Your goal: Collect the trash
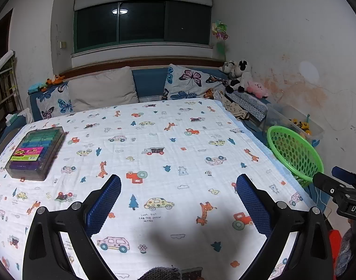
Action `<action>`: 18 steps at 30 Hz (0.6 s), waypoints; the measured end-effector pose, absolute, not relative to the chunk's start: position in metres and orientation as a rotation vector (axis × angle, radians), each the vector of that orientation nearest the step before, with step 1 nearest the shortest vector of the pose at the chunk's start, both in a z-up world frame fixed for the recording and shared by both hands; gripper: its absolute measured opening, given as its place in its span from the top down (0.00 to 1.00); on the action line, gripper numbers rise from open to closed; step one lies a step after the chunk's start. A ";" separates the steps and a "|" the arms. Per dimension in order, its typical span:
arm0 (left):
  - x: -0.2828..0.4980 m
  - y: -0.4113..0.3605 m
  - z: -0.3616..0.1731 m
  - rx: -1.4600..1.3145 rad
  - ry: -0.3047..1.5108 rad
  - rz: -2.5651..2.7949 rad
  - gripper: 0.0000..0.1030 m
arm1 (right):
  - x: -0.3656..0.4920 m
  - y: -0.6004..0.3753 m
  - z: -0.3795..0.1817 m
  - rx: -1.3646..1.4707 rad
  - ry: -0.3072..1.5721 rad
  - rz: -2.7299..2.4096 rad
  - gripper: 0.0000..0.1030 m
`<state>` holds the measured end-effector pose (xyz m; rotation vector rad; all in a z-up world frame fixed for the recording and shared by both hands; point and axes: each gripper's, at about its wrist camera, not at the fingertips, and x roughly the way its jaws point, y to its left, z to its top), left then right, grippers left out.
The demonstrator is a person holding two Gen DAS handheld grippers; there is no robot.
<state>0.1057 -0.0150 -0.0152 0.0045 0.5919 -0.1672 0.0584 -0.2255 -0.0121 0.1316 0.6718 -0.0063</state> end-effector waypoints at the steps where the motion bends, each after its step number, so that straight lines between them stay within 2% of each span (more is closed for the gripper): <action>1: 0.106 -0.015 -0.015 0.004 0.593 -0.166 0.07 | 0.059 -0.225 -0.012 0.133 0.672 -0.006 0.04; 18: 0.105 -0.014 -0.017 -0.006 0.595 -0.147 0.07 | 0.058 -0.225 -0.021 0.149 0.681 0.003 0.04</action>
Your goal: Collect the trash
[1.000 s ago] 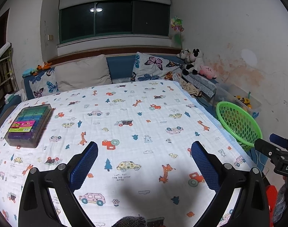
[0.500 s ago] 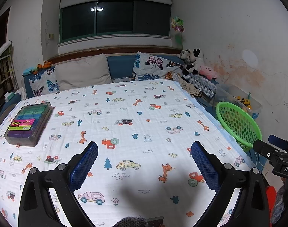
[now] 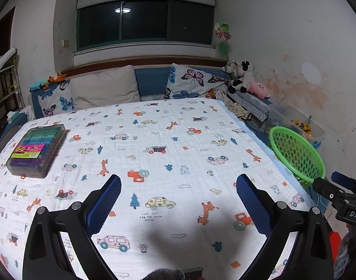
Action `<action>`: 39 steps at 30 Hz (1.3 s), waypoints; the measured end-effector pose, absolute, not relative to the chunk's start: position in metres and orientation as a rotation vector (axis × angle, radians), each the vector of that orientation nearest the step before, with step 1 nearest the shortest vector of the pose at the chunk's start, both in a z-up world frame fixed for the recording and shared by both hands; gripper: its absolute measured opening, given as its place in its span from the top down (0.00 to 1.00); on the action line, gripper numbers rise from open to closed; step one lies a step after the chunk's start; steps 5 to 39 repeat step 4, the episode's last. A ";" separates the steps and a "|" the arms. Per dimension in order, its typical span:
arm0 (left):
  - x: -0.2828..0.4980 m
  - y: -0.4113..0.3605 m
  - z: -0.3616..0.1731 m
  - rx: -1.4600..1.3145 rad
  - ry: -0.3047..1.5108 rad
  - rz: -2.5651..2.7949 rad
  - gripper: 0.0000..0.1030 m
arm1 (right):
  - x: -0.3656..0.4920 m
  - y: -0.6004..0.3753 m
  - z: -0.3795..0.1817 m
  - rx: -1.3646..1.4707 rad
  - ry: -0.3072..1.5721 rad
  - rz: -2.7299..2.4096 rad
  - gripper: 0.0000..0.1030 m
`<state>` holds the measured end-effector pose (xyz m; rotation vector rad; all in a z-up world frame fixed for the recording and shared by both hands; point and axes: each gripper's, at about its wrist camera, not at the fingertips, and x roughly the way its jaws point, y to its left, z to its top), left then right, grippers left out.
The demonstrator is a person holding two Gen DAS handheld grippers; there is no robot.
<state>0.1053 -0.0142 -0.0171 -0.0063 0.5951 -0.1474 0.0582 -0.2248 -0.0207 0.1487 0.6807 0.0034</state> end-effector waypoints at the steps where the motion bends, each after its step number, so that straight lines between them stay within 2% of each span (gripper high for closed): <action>1: 0.105 -0.014 -0.017 -0.003 0.593 -0.143 0.07 | 0.058 -0.225 -0.021 0.148 0.682 0.004 0.04; 39: 0.105 -0.013 -0.017 0.000 0.594 -0.135 0.07 | 0.058 -0.227 -0.022 0.150 0.682 0.006 0.04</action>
